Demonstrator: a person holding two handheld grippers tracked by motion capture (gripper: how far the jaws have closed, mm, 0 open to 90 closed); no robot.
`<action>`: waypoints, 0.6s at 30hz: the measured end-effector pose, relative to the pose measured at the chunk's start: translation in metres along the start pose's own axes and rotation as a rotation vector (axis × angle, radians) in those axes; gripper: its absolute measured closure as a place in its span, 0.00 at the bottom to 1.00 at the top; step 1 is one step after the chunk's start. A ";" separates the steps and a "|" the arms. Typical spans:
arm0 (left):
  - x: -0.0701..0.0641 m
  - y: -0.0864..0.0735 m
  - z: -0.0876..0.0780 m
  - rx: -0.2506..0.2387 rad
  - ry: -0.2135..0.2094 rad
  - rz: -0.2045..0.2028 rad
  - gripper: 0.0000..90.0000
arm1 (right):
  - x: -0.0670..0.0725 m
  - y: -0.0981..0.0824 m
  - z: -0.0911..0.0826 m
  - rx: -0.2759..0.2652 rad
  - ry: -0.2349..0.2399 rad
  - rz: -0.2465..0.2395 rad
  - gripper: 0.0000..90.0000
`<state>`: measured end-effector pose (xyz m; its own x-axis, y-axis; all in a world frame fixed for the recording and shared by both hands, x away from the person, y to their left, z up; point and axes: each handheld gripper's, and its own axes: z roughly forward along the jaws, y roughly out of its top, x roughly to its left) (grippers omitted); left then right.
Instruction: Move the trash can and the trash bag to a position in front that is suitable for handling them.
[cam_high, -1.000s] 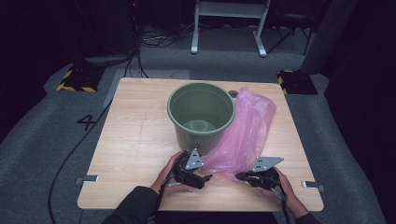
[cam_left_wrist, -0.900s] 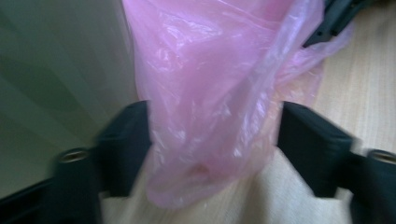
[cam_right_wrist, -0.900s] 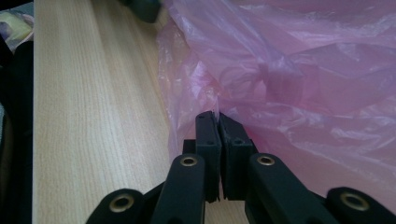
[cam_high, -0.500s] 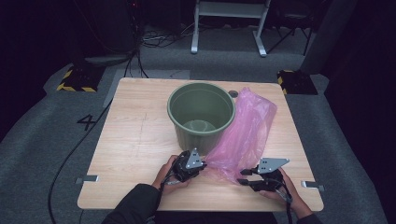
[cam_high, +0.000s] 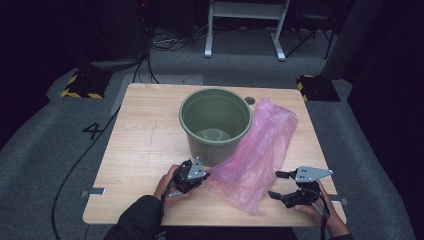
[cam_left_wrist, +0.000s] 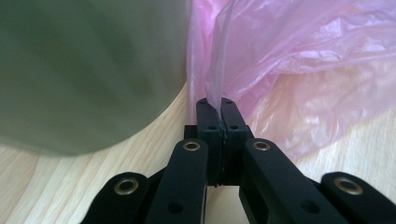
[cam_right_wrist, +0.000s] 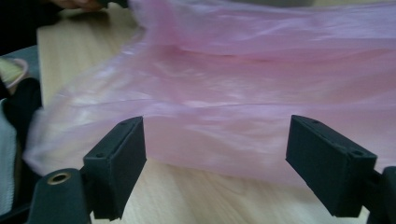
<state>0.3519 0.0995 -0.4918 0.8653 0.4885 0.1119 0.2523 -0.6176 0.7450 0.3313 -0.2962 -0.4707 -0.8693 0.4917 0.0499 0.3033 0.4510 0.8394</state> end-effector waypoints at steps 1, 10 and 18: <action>0.001 -0.002 -0.002 0.004 0.008 0.001 0.99 | -0.002 0.000 -0.002 -0.002 -0.016 0.003 0.23; 0.007 -0.015 -0.018 0.022 0.061 -0.001 0.98 | -0.035 0.008 -0.030 -0.057 -0.280 0.104 0.23; 0.008 -0.024 -0.025 0.039 0.085 -0.006 0.96 | -0.044 0.026 -0.040 -0.115 -0.365 0.122 0.25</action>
<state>0.3417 0.1332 -0.4924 0.8241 0.5422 0.1640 0.2760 -0.6371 0.7197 0.3618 -0.3360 -0.4297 -0.6273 0.7784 -0.0249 0.3321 0.2963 0.8955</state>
